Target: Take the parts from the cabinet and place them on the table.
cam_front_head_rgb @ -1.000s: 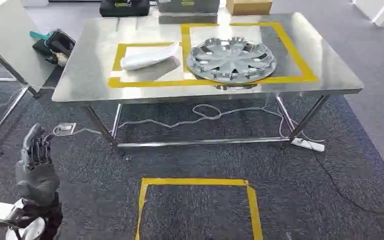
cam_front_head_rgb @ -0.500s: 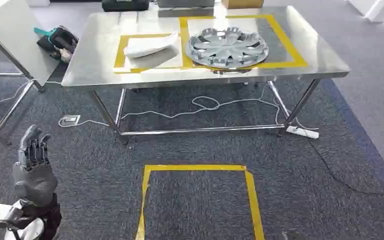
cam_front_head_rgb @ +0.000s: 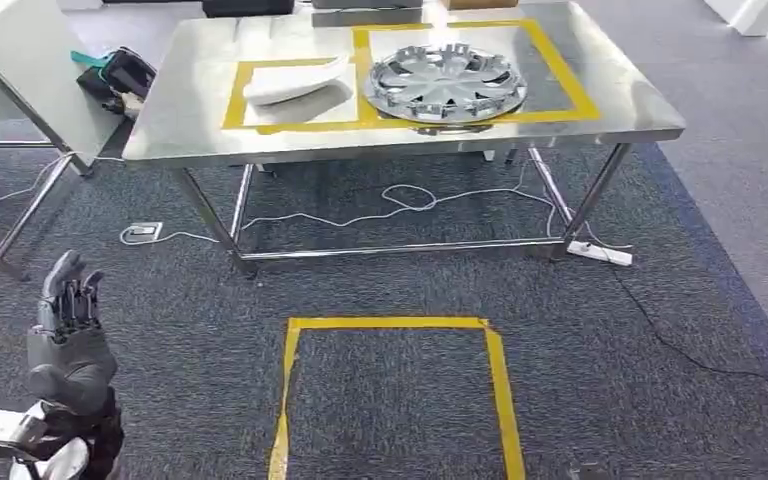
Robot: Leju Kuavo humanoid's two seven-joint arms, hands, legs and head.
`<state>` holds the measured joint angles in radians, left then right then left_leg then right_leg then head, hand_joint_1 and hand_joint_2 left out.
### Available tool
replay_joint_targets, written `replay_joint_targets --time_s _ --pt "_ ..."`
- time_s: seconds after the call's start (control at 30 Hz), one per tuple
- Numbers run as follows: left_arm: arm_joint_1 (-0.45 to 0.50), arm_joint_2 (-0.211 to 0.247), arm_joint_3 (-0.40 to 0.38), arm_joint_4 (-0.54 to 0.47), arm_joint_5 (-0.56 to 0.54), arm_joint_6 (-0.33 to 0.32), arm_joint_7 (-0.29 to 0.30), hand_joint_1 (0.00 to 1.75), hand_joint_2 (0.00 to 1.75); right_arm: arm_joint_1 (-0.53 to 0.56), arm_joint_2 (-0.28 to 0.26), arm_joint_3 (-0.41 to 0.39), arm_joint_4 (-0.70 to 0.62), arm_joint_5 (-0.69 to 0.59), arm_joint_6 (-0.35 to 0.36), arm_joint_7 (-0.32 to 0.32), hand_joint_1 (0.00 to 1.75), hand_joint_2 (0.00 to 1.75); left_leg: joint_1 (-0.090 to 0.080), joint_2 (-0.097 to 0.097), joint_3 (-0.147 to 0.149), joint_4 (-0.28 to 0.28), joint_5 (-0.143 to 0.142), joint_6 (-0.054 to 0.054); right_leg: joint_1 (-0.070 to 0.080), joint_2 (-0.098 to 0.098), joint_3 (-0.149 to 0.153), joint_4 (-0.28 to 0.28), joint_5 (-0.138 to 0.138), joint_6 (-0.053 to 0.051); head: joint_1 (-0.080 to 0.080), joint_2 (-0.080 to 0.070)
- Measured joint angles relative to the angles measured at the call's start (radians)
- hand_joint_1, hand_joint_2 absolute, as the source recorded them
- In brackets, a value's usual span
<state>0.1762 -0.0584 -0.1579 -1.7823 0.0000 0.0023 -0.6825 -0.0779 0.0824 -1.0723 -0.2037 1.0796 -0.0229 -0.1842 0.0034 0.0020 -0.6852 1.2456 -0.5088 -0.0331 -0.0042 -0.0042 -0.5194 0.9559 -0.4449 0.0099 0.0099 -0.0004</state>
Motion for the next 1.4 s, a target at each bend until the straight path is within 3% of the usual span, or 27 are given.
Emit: replay_joint_targets --time_s 0.03,0.1,0.17,0.23,0.3,0.33,0.37,0.4,0.47,0.5,0.53,0.57,0.67,0.7,0.73,0.8,0.83,0.87,0.93,1.0,1.03,1.17,1.2,1.23,1.3,1.37,1.4 --pt "-0.002 0.000 0.000 0.000 0.000 0.000 0.000 0.00 0.00 -0.004 0.000 0.000 0.000 0.000 -0.004 0.003 0.00 0.00 0.000 -0.039 0.181 -0.268 0.061 0.018 0.005 0.018 -0.031 0.020 0.009 0.015 0.001 0.000" --pt "-0.003 0.000 0.000 0.000 0.000 -0.002 0.000 0.00 0.00 -0.007 0.000 0.000 0.000 0.000 -0.005 0.004 0.00 0.00 0.002 -0.030 0.176 -0.281 0.045 0.025 0.005 0.030 -0.045 0.029 0.021 0.029 0.000 0.000" --pt "-0.002 0.000 0.001 0.000 0.000 -0.002 0.000 0.00 0.00 -0.003 0.000 0.000 0.000 -0.001 -0.005 0.005 0.00 0.00 0.006 -0.020 0.169 -0.283 0.051 0.038 0.005 0.036 -0.054 0.031 0.024 0.039 0.000 0.000" --pt "-0.004 -0.002 0.002 0.000 0.000 -0.003 0.000 0.00 0.00 0.001 0.000 0.000 0.000 -0.001 -0.005 0.005 0.00 0.00 0.008 -0.010 0.166 -0.284 0.056 0.050 0.002 0.019 -0.091 0.103 -0.030 0.049 0.010 0.000" --pt "-0.003 -0.002 0.002 0.000 0.000 -0.003 0.000 0.00 0.00 -0.001 0.001 0.000 0.000 -0.001 -0.005 0.005 0.00 0.00 0.004 0.005 0.157 -0.284 0.061 0.057 -0.001 0.012 -0.169 0.279 -0.113 0.057 0.010 0.000" --pt "-0.002 -0.002 0.002 0.000 0.000 -0.003 0.000 0.00 0.00 0.000 0.001 0.000 0.000 -0.001 -0.005 0.005 0.00 0.00 0.003 0.012 0.154 -0.283 0.064 0.059 -0.001 0.012 -0.196 0.342 -0.133 0.059 0.010 0.000" --pt "-0.001 -0.002 0.002 0.000 0.000 -0.003 0.000 0.00 0.00 0.003 0.001 0.000 0.000 -0.001 -0.005 0.005 0.00 0.00 0.002 0.017 0.152 -0.283 0.066 0.059 -0.001 0.012 -0.200 0.360 -0.132 0.059 0.010 0.000" --pt "0.000 -0.002 0.002 0.000 0.000 -0.003 0.000 0.00 0.00 0.006 0.001 0.000 0.000 -0.001 -0.005 0.006 0.00 0.00 0.002 0.022 0.150 -0.283 0.068 0.058 -0.001 0.011 -0.180 0.333 -0.111 0.059 0.010 0.000" --pt "-0.001 -0.002 0.002 0.000 0.000 -0.003 0.000 0.00 0.00 0.008 0.001 0.000 0.000 -0.001 -0.005 0.008 0.00 0.00 0.002 0.035 0.152 -0.282 0.070 0.055 -0.001 -0.002 -0.074 0.152 -0.029 0.054 0.011 0.000" --pt "-0.001 -0.002 0.002 0.000 0.000 -0.003 0.000 0.00 0.00 0.007 0.001 0.000 0.000 -0.001 -0.005 0.008 0.00 0.00 0.000 0.039 0.153 -0.281 0.071 0.051 0.000 -0.030 -0.022 0.066 -0.003 0.053 0.010 0.000" --pt "0.000 -0.002 0.002 0.000 0.000 -0.003 0.000 0.00 0.00 0.002 0.002 0.000 0.000 -0.001 -0.005 0.008 0.00 0.00 -0.009 0.043 0.150 -0.277 0.069 0.045 0.007 -0.057 -0.010 0.029 -0.021 0.049 0.013 0.000" --pt "-0.001 -0.002 0.002 0.000 0.000 -0.003 0.000 0.00 0.00 0.000 0.002 0.000 0.000 -0.001 -0.005 0.008 0.00 0.00 -0.011 0.048 0.148 -0.276 0.071 0.040 0.004 -0.039 -0.007 0.031 -0.013 0.036 0.007 0.000" --pt "-0.001 -0.002 0.002 0.000 0.000 -0.003 0.000 0.00 0.00 0.005 0.002 0.000 0.000 -0.001 -0.005 0.009 0.00 0.00 -0.008 0.068 0.148 -0.278 0.073 0.026 0.007 -0.019 -0.026 0.033 -0.007 0.018 0.007 0.000" --pt "-0.001 -0.002 0.002 0.000 0.000 -0.003 0.000 0.00 0.00 0.006 0.003 0.000 0.000 -0.001 -0.004 0.010 0.00 0.00 -0.004 0.050 0.144 -0.266 0.061 0.016 0.001 -0.014 -0.020 0.030 -0.001 0.008 0.006 0.000" --pt "-0.001 -0.002 0.002 0.000 0.000 -0.003 0.000 0.00 0.00 0.005 0.003 0.000 0.000 -0.001 -0.002 0.012 0.00 0.00 -0.004 0.027 0.126 -0.229 0.027 0.010 0.000 -0.007 -0.024 0.030 0.003 0.003 0.002 0.000" --pt "0.001 -0.002 0.002 0.000 0.000 -0.003 0.000 0.00 0.00 0.003 0.003 0.000 0.000 -0.001 -0.002 0.014 0.00 0.00 -0.002 0.010 0.052 -0.064 -0.062 0.006 -0.001 0.007 -0.035 0.031 0.010 -0.004 0.002 0.000" --pt "0.003 -0.002 0.002 0.000 0.000 -0.003 0.000 0.00 0.00 0.004 0.003 0.000 0.000 -0.002 -0.002 0.014 0.00 0.00 -0.002 0.009 0.015 0.015 -0.090 0.005 0.000 0.016 -0.039 0.031 0.012 -0.004 0.002 0.000" --pt "0.005 -0.002 0.002 0.000 0.000 -0.003 0.000 0.00 0.00 0.005 0.003 0.000 0.000 -0.002 -0.002 0.016 0.00 0.00 -0.002 0.008 -0.003 0.050 -0.093 0.005 0.000 0.026 -0.041 0.031 0.014 -0.003 0.002 0.000" --pt "0.005 -0.002 0.002 0.000 0.000 -0.003 0.000 0.00 0.00 0.009 0.005 0.000 0.000 -0.002 0.000 0.016 0.00 0.00 -0.002 0.007 0.031 -0.015 -0.033 0.010 0.000 0.045 -0.041 0.031 0.016 0.000 0.002 0.000" --pt "0.005 -0.002 0.002 0.000 0.000 -0.005 0.000 0.00 0.00 0.008 0.008 0.000 0.000 -0.002 0.000 0.016 0.00 0.00 -0.002 -0.015 0.116 -0.189 0.054 0.018 -0.002 0.065 -0.040 0.031 0.019 0.005 0.001 0.000" --pt "0.005 -0.002 0.002 0.000 0.000 -0.006 0.000 0.00 0.00 0.007 0.009 0.000 0.000 -0.003 0.000 0.017 0.00 0.00 0.000 -0.055 0.146 -0.252 0.066 0.021 0.002 0.073 -0.044 0.034 0.020 0.011 0.001 0.000" --pt "0.010 -0.007 0.002 0.001 -0.004 -0.011 0.000 0.00 0.00 0.015 0.010 -0.002 0.000 -0.005 0.000 0.025 0.00 0.00 -0.003 -0.042 0.143 -0.266 0.062 0.039 -0.002 0.097 -0.063 0.035 0.029 0.035 0.002 0.000" --pt "0.010 -0.011 0.001 0.001 -0.005 -0.013 0.000 0.00 0.00 0.018 0.009 -0.004 0.000 -0.006 0.000 0.027 0.00 0.00 0.005 -0.027 0.144 -0.272 0.068 0.047 -0.002 0.093 -0.072 0.041 0.024 0.039 0.000 0.000" --pt "0.011 -0.013 0.001 0.001 -0.007 -0.014 0.000 0.00 0.00 0.018 0.010 -0.005 0.000 -0.006 0.000 0.027 0.00 0.00 0.005 -0.022 0.144 -0.272 0.068 0.054 0.001 0.056 -0.086 0.077 -0.004 0.044 0.007 0.000" --pt "0.018 -0.018 0.000 0.001 -0.012 -0.017 0.000 0.00 0.00 0.013 0.011 -0.005 0.000 -0.006 0.000 0.029 0.00 0.00 0.003 -0.002 0.141 -0.272 0.068 0.059 -0.003 0.017 -0.159 0.232 -0.087 0.054 0.011 0.000" --pt "0.020 -0.019 0.000 0.001 -0.012 -0.017 0.000 0.00 0.00 0.013 0.011 -0.005 0.000 -0.006 0.000 0.029 0.00 0.00 0.001 0.017 0.139 -0.272 0.068 0.059 -0.003 0.011 -0.214 0.360 -0.132 0.060 0.011 0.000" --pt "0.021 -0.019 0.000 0.001 -0.012 -0.018 0.000 0.00 0.00 0.015 0.011 -0.005 0.000 -0.007 0.000 0.030 0.00 0.00 0.001 0.026 0.140 -0.272 0.068 0.059 -0.004 0.011 -0.209 0.357 -0.120 0.061 0.011 0.000"
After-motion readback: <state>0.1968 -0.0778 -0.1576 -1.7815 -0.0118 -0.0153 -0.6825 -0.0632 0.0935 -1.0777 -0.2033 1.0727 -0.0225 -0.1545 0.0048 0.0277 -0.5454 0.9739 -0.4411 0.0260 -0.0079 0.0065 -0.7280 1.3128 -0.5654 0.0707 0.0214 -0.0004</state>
